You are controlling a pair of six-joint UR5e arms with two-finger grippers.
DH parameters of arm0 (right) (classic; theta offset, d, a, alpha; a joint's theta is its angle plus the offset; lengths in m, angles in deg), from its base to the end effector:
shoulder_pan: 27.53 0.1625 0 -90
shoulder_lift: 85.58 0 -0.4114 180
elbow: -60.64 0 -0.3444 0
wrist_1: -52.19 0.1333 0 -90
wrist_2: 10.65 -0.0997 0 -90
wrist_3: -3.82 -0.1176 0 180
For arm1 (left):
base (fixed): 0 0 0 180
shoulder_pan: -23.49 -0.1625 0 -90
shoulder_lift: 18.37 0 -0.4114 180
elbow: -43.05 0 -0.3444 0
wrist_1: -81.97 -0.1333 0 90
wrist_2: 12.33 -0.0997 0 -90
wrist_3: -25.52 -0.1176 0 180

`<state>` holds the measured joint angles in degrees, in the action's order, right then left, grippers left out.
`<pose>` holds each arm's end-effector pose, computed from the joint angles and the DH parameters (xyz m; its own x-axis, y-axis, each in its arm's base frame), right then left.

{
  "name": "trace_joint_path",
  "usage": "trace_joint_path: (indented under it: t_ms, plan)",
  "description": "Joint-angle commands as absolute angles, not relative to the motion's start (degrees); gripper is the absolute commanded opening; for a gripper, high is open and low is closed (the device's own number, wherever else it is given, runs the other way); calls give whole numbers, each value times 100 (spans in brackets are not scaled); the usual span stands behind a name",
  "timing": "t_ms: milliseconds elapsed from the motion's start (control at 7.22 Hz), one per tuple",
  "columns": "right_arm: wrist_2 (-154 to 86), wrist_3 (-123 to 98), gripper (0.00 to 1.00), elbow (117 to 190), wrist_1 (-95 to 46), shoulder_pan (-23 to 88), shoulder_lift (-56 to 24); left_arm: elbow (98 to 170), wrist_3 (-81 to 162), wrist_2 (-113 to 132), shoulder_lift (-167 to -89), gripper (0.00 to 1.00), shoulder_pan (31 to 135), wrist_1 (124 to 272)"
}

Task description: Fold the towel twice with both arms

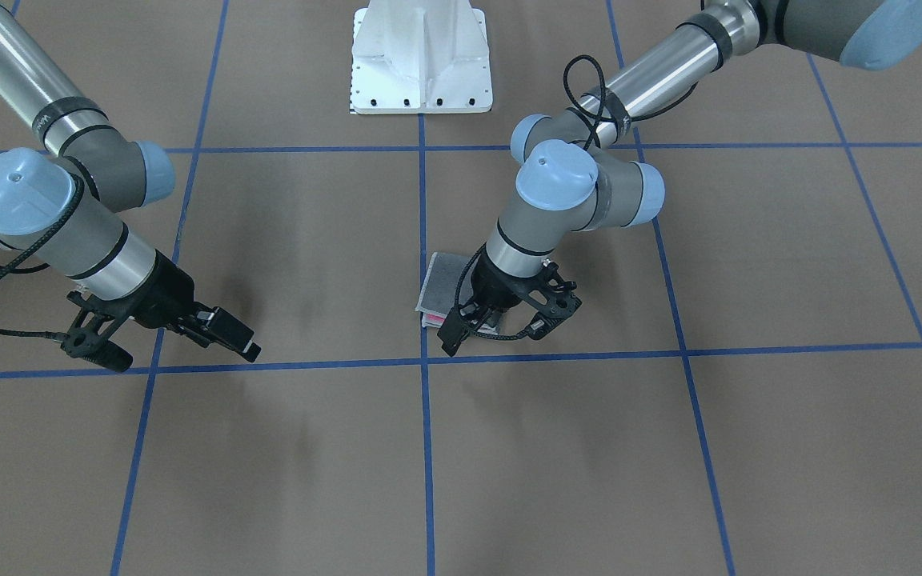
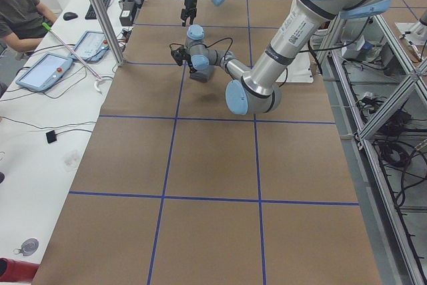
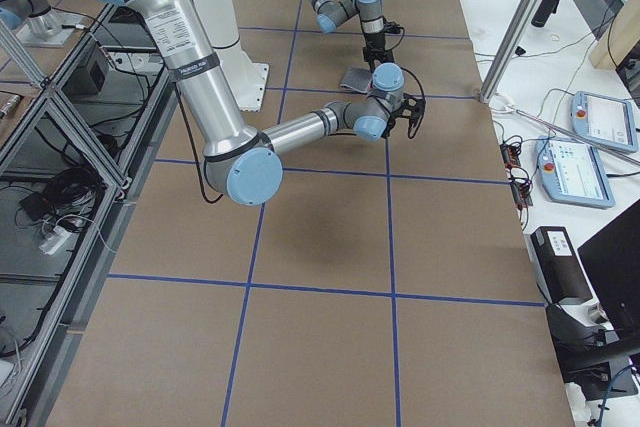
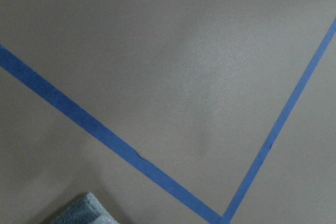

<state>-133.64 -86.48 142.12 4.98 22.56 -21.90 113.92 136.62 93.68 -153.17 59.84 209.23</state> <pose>-0.3608 -0.5393 0.3876 0.3133 0.3814 0.8697 -0.3407 0.9000 -0.2719 0.5413 -0.5236 0.2679 0.2081 -0.5828 -0.7856 0.4789 0.7610 -0.4377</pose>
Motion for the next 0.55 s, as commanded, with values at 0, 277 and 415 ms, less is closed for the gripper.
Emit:
trace_joint_path:
  t_ms: [0,277,415]
  plan:
    - [-13335,-8583,100,14167,500,2248,-2169,11415,13661,9375,-15206,100,5987,20932]
    - [-13334,-8565,100,14141,500,2248,-2169,11415,13653,9375,-15144,100,5987,20941]
    - [-13334,-8565,100,14132,500,2248,-2169,11415,13652,9375,-15126,100,5987,20950]
